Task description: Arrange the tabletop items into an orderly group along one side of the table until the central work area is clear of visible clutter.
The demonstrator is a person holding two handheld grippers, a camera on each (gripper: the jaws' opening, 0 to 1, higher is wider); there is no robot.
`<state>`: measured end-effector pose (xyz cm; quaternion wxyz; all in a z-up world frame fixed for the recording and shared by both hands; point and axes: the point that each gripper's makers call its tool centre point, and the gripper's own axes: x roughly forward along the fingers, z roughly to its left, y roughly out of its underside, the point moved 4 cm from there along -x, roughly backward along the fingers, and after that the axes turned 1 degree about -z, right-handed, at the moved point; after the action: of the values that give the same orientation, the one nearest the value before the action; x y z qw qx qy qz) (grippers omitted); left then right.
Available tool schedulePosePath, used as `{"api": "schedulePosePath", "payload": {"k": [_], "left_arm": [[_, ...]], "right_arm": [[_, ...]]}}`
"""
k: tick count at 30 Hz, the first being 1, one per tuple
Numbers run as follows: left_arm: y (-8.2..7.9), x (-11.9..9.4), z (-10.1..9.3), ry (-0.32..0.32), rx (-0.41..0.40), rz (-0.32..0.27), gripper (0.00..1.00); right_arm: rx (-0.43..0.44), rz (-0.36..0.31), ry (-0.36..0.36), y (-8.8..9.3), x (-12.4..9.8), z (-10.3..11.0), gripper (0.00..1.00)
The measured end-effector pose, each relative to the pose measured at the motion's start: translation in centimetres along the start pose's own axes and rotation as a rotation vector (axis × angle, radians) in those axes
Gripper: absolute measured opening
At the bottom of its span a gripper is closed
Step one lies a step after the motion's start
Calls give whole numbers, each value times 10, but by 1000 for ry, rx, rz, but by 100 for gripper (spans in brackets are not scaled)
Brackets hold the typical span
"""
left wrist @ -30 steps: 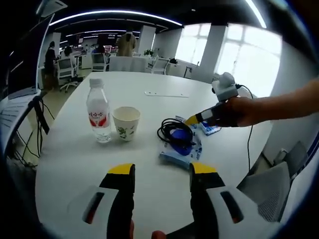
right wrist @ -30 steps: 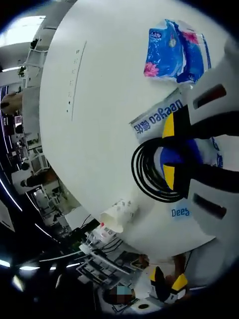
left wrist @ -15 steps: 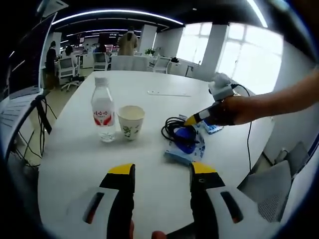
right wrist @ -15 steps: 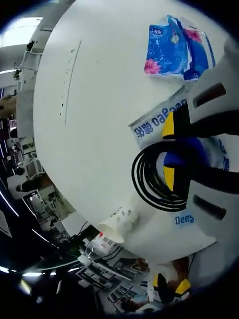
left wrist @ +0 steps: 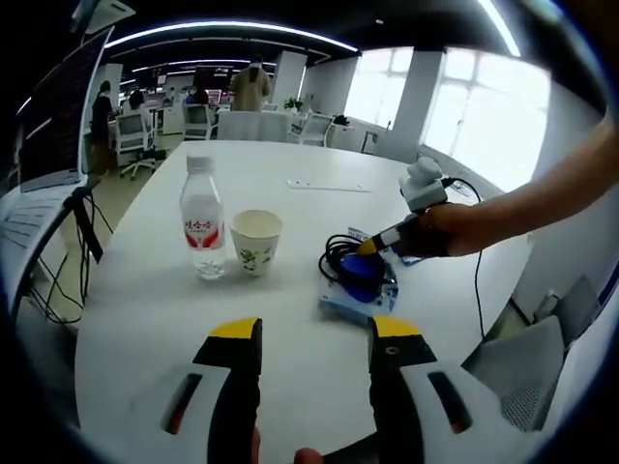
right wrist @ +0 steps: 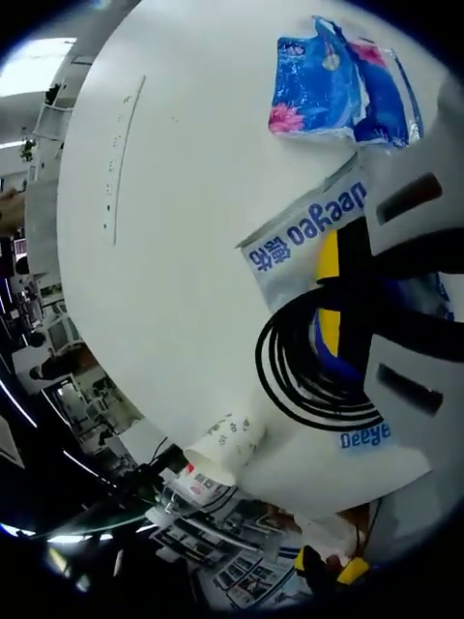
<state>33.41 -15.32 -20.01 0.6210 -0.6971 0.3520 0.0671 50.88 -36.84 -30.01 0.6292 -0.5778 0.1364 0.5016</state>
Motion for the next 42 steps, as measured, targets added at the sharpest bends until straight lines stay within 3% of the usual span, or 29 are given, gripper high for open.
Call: {"api": "schedulePosePath", "payload": {"k": [2,15,23,34,42], "left_arm": [[1,-1,0,-1,2,2,43],[-6,1,-9,19,14,-15,43],[-7,5,-21,48,27,-18,43],[-6,6,-28,71,40,-13,43],[-3,8,-34,89,48,-4,42]], "right_arm": [[-7,-26,-29,-1,-4,5,3],[-43,-126,-54,-11,-29,11,2],[-31,-181,-47,-5,-51,13,2],[1,-252,-21,17,-84,14,2],[33,-269,3,38,-103,9,2]]}}
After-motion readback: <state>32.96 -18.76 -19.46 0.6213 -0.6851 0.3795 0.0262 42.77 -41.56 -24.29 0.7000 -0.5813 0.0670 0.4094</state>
